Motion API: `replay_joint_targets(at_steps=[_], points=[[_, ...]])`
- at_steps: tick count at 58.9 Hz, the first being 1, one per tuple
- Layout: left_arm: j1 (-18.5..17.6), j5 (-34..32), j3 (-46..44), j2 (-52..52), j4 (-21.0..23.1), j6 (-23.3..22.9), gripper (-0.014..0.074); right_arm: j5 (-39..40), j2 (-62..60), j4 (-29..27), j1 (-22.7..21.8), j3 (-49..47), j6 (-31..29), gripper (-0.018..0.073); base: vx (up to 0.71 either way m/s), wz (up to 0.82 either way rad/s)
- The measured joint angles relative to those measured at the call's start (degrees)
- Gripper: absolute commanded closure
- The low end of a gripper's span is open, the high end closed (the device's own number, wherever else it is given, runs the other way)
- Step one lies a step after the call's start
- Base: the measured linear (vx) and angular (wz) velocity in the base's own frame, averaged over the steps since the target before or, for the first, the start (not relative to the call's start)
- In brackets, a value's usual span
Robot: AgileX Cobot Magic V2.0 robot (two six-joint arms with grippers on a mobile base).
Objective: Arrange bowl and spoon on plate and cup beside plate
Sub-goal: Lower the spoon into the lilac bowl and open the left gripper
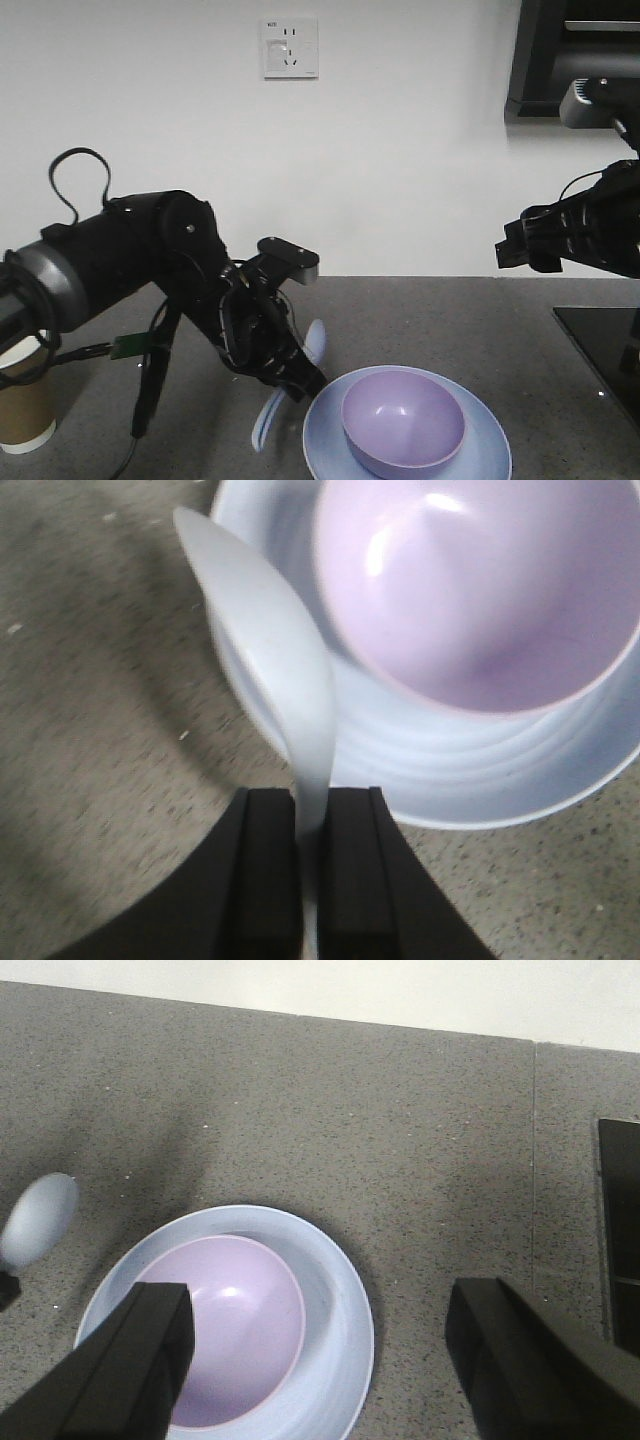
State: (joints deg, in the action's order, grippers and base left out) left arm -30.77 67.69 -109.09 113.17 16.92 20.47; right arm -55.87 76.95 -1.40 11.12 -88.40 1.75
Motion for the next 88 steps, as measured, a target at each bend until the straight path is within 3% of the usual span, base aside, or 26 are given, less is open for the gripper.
replay_joint_targets(at_steps=[14, 34, 52, 80, 88], points=[[-3.04, 0.82, -6.87, 4.59, 0.23, 0.46, 0.0596, -0.06, -0.12, 0.98, 0.0, 0.0, 0.0, -0.0018, 0.0, 0.0], [-5.05, 0.48, -9.69, 9.58, 1.27, 1.33, 0.0596, -0.18, -0.12, 1.4, 0.0, 0.0, 0.0, -0.0018, 0.0, 0.0], [-5.23, 3.65, -14.2, 10.52, 2.97, 0.94, 0.0596, -0.19, -0.12, 1.4, 0.0, 0.0, 0.0, -0.0018, 0.0, 0.0], [-5.29, 2.95, -14.2, 11.04, 6.36, 0.39, 0.0596, -0.24, -0.12, 1.7, 0.0, 0.0, 0.0, -0.0018, 0.0, 0.0], [-5.29, 2.42, -14.2, 11.04, 7.07, -1.78, 0.0575, -0.24, -0.12, 1.7, 0.0, 0.0, 0.0, -0.0018, 0.0, 0.0]])
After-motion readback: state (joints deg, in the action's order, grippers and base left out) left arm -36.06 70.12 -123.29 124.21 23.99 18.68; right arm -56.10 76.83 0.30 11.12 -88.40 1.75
